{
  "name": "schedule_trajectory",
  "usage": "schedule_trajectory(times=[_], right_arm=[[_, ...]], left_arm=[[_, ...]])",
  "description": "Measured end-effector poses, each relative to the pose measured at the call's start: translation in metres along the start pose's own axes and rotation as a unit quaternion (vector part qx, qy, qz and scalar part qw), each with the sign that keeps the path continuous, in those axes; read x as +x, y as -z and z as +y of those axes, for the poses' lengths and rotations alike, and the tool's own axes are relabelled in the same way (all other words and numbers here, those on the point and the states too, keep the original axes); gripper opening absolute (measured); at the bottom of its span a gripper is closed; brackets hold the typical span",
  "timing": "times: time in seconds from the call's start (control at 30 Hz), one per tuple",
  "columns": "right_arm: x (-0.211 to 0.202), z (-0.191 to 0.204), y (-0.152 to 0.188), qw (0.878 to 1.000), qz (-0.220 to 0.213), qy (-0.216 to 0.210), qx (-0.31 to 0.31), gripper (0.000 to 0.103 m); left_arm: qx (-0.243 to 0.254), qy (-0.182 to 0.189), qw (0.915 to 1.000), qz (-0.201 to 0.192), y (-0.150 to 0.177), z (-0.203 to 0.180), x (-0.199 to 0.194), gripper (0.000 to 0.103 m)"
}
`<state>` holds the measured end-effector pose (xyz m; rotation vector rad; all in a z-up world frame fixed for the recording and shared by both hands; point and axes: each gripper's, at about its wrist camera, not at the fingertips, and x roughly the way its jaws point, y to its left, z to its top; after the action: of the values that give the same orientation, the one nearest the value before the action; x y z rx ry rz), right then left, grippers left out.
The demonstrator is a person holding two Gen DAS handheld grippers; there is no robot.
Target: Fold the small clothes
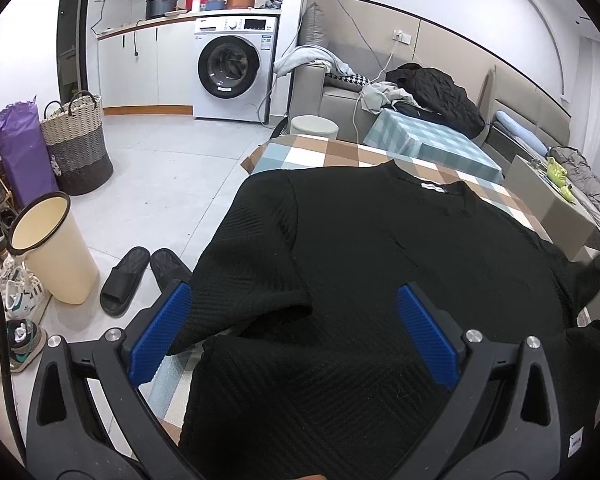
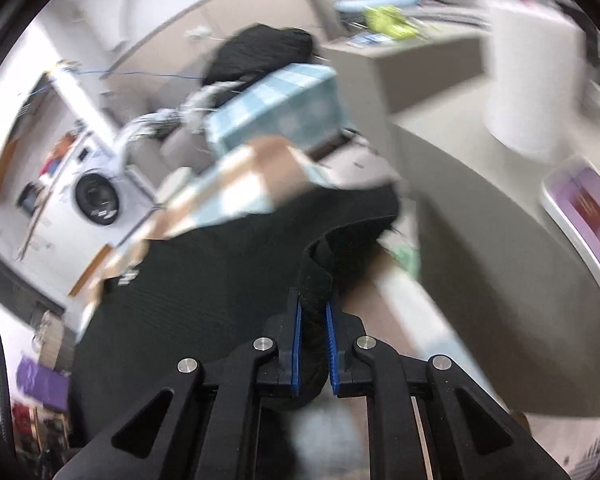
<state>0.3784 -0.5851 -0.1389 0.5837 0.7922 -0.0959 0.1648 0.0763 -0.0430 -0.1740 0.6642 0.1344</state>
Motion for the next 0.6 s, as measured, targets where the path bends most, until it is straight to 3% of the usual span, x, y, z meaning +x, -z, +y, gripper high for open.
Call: schedule_trajectory(times=[0.1,0.2,0.23,0.33,0.5,0.6], right_arm=[[0.0,0.057,-0.001,0.996,0.004,-0.075,-0.053,0.011],[0.015,0.118,0.02,0.979,0.054,-0.153,-0.123,0.011],[0.021,0.13,0.028,0.975,0.074,-0.161,-0.136,0.015],[0.037,0.148,0.053,0.963,0.122,-0.163,-0.177,0.023],[0.056,0.124,0.065,0.972,0.147,-0.116,-0.14,0.025],[0.062,0.118,0.072,0.968,0.171,-0.136,-0.124,0.025]], left_arm=[[0.0,0.0,1.0,-0.002,0.0,0.001,-0.001,0.102],[-0.003,-0.001,1.0,-0.003,0.0,0.002,-0.003,0.102],[-0.005,-0.003,1.0,-0.003,0.0,0.003,-0.003,0.102],[-0.009,-0.005,0.9999,-0.002,0.001,0.008,-0.004,0.102],[-0.011,-0.011,0.9999,0.003,0.001,0.013,-0.002,0.102],[-0.009,-0.013,0.9999,0.004,0.001,0.017,-0.004,0.102]])
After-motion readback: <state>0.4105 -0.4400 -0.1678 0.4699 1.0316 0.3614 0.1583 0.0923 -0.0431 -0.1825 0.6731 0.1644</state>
